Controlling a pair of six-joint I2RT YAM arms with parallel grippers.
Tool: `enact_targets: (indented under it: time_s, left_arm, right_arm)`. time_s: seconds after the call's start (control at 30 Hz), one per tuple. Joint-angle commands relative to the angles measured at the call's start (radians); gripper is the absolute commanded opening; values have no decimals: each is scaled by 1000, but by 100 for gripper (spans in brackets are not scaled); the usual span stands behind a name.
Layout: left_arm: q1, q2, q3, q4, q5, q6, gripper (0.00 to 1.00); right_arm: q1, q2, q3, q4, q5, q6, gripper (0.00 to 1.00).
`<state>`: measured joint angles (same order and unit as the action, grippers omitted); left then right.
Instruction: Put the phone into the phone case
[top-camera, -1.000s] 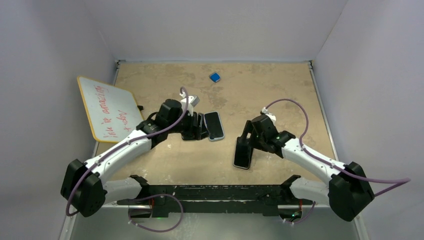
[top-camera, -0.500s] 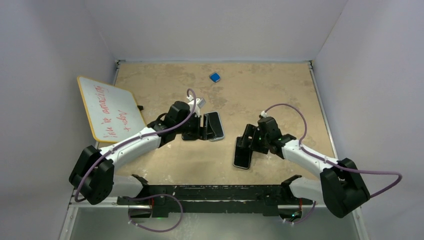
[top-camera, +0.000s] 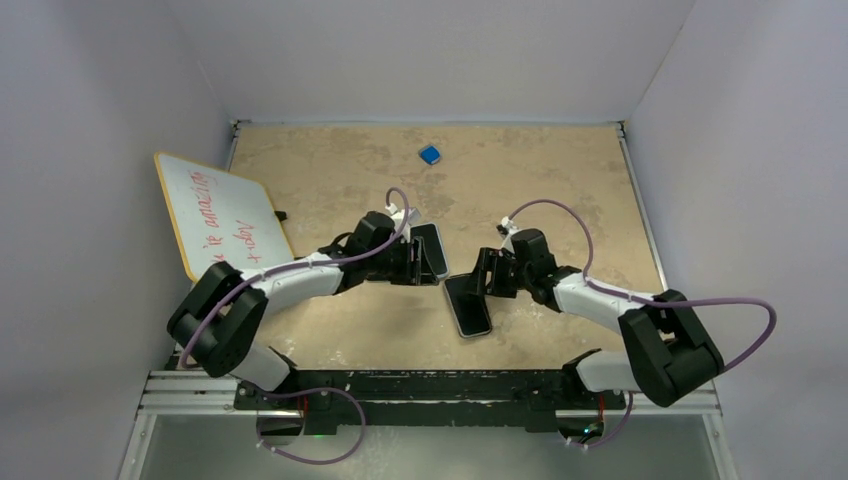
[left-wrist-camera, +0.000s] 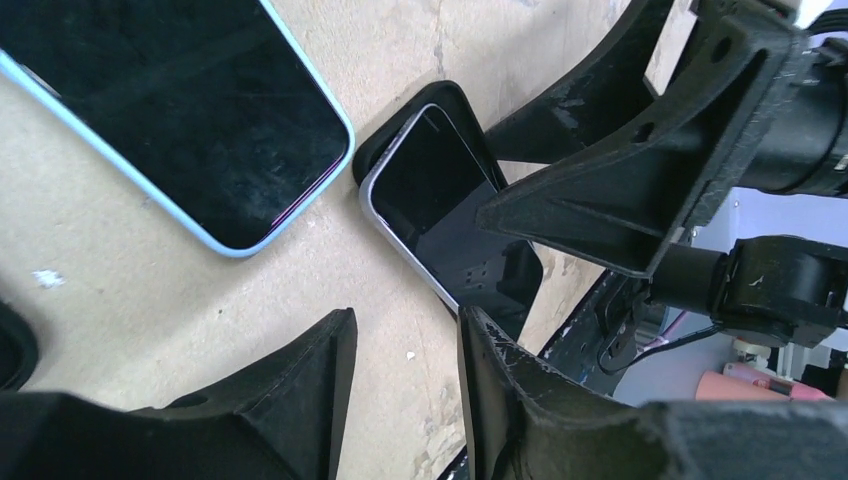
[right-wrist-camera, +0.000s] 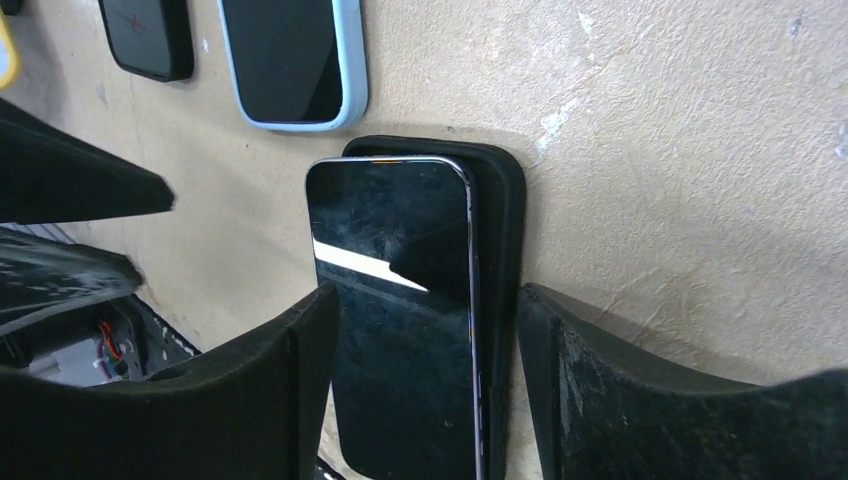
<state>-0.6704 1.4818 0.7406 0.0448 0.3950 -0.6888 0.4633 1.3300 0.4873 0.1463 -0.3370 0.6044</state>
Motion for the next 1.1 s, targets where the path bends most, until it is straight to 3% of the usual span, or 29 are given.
enact_targets:
  time_s: [0.0, 0.43, 0.57, 0.7, 0.77, 0.87, 1.07]
  left_arm:
    - [-21, 67, 0, 126, 44, -47, 42]
    - [-79, 292, 50, 256, 48, -88, 39]
    - [-94, 325, 73, 295, 48, -109, 30]
    - [-122, 347, 118, 295, 44, -95, 10]
    - [-139, 353, 136, 283, 33, -76, 7]
    - [-156, 355, 152, 254, -5, -40, 10]
    - [-160, 315, 134, 221, -72, -18, 30]
  right_arm:
    - [6, 3, -6, -10, -114, -14, 65]
    - [7, -20, -66, -31, -121, -6, 60]
    - [6, -1, -65, -14, -136, -20, 58]
    - [5, 8, -41, -20, -135, -45, 57]
    - [5, 4, -37, -17, -127, -51, 56]
    - [5, 4, -35, -11, -111, -56, 53]
    - [3, 6, -40, -15, -75, -41, 49]
